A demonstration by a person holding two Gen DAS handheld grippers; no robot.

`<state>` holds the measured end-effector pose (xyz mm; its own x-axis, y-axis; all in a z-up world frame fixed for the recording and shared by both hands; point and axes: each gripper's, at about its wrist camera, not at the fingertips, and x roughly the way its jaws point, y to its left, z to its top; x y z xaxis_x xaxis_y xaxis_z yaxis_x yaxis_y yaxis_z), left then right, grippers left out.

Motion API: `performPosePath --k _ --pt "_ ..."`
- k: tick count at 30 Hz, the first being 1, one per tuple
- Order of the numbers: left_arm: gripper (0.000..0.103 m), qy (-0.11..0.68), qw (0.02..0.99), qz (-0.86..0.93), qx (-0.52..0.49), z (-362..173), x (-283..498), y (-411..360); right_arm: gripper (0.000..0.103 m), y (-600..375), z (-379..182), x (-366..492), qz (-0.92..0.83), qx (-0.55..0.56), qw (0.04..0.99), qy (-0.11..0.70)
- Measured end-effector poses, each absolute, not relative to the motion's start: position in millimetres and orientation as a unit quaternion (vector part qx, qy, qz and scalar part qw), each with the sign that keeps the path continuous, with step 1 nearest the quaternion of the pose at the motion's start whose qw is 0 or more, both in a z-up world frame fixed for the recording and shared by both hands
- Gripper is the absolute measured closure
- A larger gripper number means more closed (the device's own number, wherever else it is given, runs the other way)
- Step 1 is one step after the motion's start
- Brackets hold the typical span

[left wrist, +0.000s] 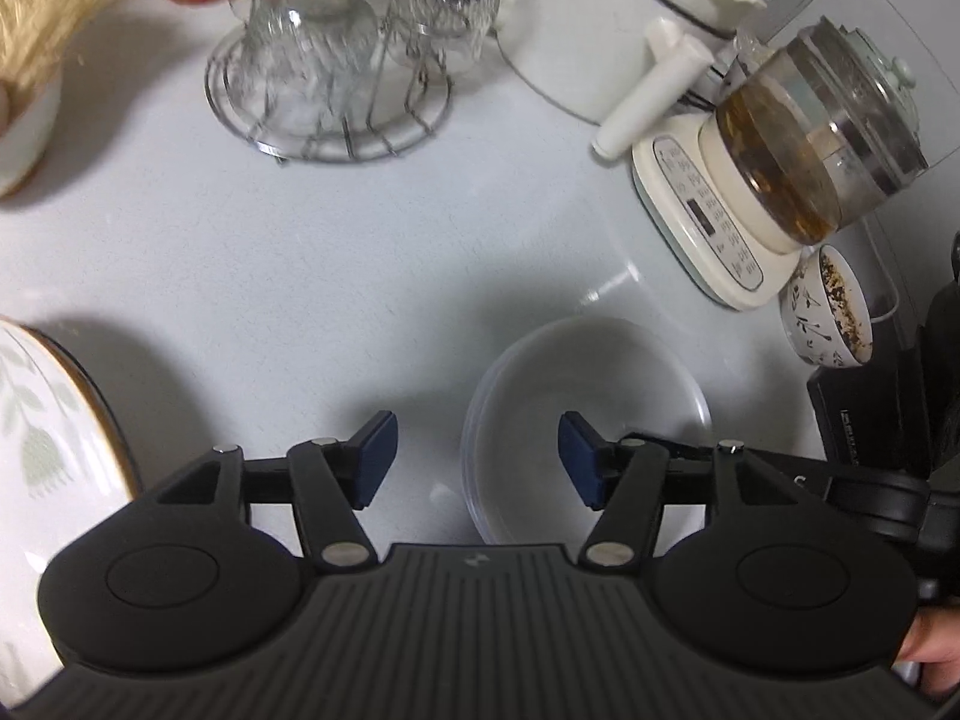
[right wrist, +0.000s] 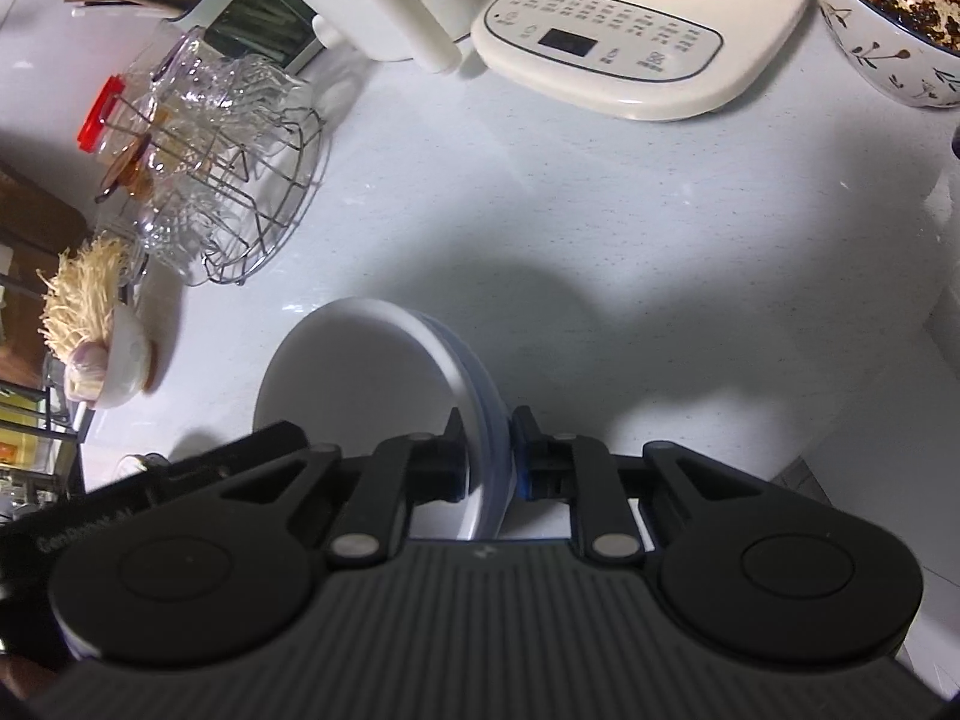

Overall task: Organize plates and bowls
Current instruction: 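Lift the stacked bowls with both grippers and carry them toward the leaf plates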

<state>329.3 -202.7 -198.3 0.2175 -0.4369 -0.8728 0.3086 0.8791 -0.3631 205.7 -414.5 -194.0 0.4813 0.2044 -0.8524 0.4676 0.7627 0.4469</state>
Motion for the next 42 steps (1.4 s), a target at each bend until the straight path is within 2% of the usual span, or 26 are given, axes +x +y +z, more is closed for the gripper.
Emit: performPosePath --k 12,16,20,26,36,42 --pt "0.040 0.601 0.773 -0.191 -0.071 -221 322 -203 0.086 -419 -193 207 -0.057 0.309 0.800 0.512" --pt "0.051 0.606 0.769 -0.184 -0.090 -228 319 -200 0.086 -419 -194 209 -0.044 0.296 0.801 0.517" --pt "0.060 0.600 0.776 -0.174 -0.086 -228 313 -203 0.085 -417 -197 209 -0.033 0.285 0.802 0.524" --pt "0.073 0.601 0.767 -0.181 -0.132 -234 308 -204 0.085 -417 -196 210 -0.027 0.279 0.804 0.524" --pt "0.074 0.602 0.769 -0.184 -0.108 -224 298 -204 0.085 -412 -192 207 -0.015 0.266 0.800 0.537" --pt "0.074 0.601 0.771 -0.183 -0.103 -201 289 -192 0.085 -399 -172 198 -0.014 0.262 0.810 0.525"
